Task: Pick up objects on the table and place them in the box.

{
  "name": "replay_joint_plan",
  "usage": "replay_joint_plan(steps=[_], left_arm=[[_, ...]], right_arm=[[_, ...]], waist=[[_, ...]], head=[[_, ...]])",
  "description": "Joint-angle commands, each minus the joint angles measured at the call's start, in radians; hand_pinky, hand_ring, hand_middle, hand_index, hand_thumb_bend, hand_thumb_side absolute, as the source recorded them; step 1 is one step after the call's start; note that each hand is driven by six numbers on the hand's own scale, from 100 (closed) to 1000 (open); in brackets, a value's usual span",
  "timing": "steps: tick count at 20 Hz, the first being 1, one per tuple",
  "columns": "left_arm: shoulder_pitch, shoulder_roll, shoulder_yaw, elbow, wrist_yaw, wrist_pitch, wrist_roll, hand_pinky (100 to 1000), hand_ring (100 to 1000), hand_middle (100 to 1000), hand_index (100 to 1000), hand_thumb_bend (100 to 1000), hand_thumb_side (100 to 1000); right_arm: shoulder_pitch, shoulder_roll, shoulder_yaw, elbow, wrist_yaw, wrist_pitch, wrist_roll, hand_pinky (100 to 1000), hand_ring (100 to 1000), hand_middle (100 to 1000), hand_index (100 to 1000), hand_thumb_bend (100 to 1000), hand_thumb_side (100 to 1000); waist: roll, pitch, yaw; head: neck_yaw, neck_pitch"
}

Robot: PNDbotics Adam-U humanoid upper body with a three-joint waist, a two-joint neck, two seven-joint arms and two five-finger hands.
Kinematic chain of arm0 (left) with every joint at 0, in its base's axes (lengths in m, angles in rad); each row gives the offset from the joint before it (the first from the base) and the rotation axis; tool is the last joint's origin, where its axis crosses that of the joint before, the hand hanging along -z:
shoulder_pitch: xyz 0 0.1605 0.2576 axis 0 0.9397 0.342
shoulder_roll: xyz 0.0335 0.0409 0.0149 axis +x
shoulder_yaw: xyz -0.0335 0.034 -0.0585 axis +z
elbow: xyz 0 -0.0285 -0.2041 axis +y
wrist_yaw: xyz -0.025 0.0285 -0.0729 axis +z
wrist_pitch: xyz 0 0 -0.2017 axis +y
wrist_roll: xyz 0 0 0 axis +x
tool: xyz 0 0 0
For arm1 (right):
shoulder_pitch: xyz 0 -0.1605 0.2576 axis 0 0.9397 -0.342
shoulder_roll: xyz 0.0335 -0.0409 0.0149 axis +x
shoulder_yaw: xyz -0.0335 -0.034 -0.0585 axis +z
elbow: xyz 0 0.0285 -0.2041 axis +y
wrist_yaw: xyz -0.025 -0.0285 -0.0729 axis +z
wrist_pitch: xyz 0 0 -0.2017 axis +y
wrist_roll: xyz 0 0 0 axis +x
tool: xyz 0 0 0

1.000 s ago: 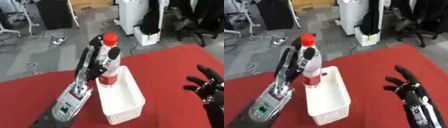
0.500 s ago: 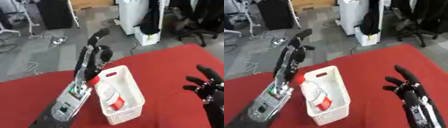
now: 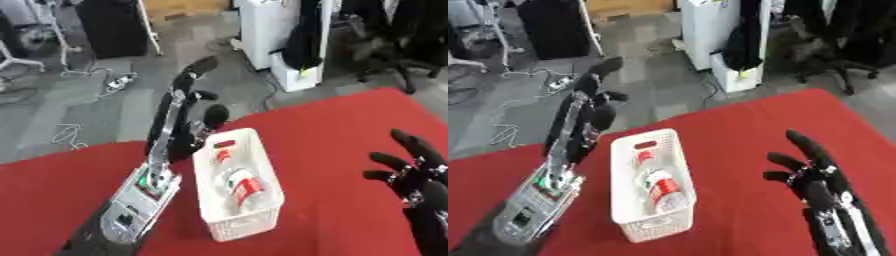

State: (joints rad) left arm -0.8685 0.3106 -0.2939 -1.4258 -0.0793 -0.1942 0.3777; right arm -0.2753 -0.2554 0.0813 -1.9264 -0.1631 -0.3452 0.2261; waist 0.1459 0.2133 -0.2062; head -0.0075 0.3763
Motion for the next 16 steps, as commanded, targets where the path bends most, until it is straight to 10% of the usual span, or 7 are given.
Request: replay_joint_plan(steps=[1,5,8,16], left_arm=[[0.014,0.050,0.009,-0.060,0.009,0.017,-0.021,627,1000,856,853,867,728],[0.081,0.087,0.009,-0.148,0.022,0.053,-0.067,635,1000,870,855,848,667],[0.139,0.089,0.016,-0.227,0.047,0.056,-0.094,691,1000,881,845,643,753],[0.345,0.014,0.051,-0.397,0.011,-0.061,-0.098,813,1000,889,835,500,853]], right_arm=[[-0.004,-0.011,-0.009,-0.008,0.007,0.001,-0.003,768,866,999,1000,100,705],[0.014,-0.012,-0.017,0.003,0.016,0.002,-0.010,768,868,1000,1000,100,706],[0.023,-0.009,-0.021,0.016,0.024,0.007,-0.015,767,868,1000,1000,100,706],[-0.015,0.004,-0.027,0.043,0.034,0.011,-0.040,763,878,998,999,100,808]], waist=[[-0.017,-0.025,0.013],[-0.033,-0.042,0.054],[-0.045,-0.057,0.094],[-0.075,-0.082,0.208]], head=[[-0.015,-0.001],[-0.031,0.005],[-0.036,0.004],[-0.053,-0.029]])
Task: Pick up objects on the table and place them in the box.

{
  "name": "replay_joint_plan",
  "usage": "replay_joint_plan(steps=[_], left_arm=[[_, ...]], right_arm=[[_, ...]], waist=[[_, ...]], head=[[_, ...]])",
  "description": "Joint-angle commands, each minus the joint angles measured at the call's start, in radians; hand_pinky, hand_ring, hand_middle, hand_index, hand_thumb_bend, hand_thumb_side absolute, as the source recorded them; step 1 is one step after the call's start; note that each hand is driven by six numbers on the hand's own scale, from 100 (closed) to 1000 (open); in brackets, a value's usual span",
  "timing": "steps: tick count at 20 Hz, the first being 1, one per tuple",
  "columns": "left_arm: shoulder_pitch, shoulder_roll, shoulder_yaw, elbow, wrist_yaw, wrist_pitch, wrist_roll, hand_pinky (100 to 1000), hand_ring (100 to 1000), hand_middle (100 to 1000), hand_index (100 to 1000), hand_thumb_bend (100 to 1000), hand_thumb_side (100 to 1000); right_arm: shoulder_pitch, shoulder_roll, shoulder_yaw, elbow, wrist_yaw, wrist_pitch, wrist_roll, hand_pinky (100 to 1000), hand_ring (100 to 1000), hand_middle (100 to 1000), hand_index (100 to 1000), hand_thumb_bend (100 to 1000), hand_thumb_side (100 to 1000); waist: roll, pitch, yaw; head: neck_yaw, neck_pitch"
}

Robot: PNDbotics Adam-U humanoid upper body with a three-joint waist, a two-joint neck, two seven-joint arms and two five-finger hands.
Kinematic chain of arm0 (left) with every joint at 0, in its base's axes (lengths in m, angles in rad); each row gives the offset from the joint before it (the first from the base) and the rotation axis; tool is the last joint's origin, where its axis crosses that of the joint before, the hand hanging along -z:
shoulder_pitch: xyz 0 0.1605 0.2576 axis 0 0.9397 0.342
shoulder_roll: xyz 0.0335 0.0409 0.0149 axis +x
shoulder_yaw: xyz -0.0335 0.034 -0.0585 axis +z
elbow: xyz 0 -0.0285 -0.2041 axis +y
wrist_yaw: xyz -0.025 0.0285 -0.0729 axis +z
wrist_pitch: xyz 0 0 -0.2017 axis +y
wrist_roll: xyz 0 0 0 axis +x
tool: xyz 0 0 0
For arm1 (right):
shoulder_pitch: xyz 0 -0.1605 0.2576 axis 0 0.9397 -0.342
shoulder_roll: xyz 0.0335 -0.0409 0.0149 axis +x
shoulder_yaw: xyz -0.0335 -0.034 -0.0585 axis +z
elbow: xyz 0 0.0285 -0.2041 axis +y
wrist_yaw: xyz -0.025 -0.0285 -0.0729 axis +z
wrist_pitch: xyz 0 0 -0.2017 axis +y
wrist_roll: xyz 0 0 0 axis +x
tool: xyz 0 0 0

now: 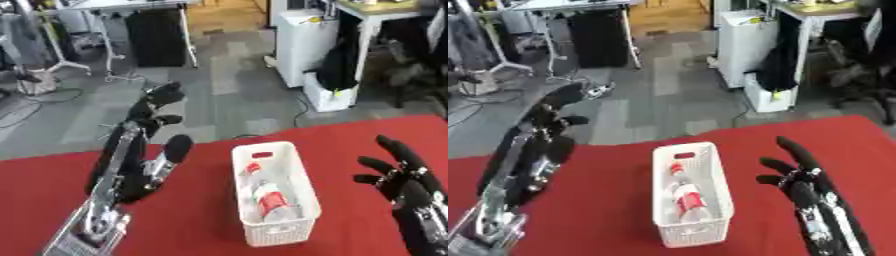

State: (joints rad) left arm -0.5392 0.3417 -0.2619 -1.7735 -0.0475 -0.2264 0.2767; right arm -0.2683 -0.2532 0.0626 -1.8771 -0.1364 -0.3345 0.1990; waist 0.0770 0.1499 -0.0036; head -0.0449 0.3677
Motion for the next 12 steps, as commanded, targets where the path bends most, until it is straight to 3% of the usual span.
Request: replay_joint_plan(steps=[1,8,11,12], left_arm=[[0.045,-0.038,0.022,-0.058,-0.024,-0.040,0.009,820,1000,891,835,492,860],[0.224,-0.169,0.034,-0.071,-0.024,-0.115,0.036,849,1000,905,837,416,961],[0.248,-0.205,0.035,-0.064,-0.042,-0.133,0.034,864,1000,917,846,358,982],[0.250,-0.213,0.036,-0.062,-0.048,-0.136,0.034,863,1000,917,846,375,983]], right_arm=[[-0.029,0.005,-0.010,-0.004,0.010,0.001,-0.019,763,882,1000,999,100,818],[-0.052,0.021,-0.018,0.005,0.036,-0.016,-0.070,788,926,1000,1000,100,911],[-0.049,0.038,-0.020,0.004,0.042,-0.018,-0.086,803,947,1000,1000,100,945],[-0.047,0.044,-0.019,0.002,0.043,-0.018,-0.087,802,946,1000,1000,100,943]], waist=[[-0.011,-0.021,0.017],[-0.042,-0.032,0.059],[-0.057,-0.033,0.064],[-0.060,-0.034,0.065]], head=[[-0.015,-0.027],[-0.004,-0.088],[0.012,-0.121],[0.017,-0.130]])
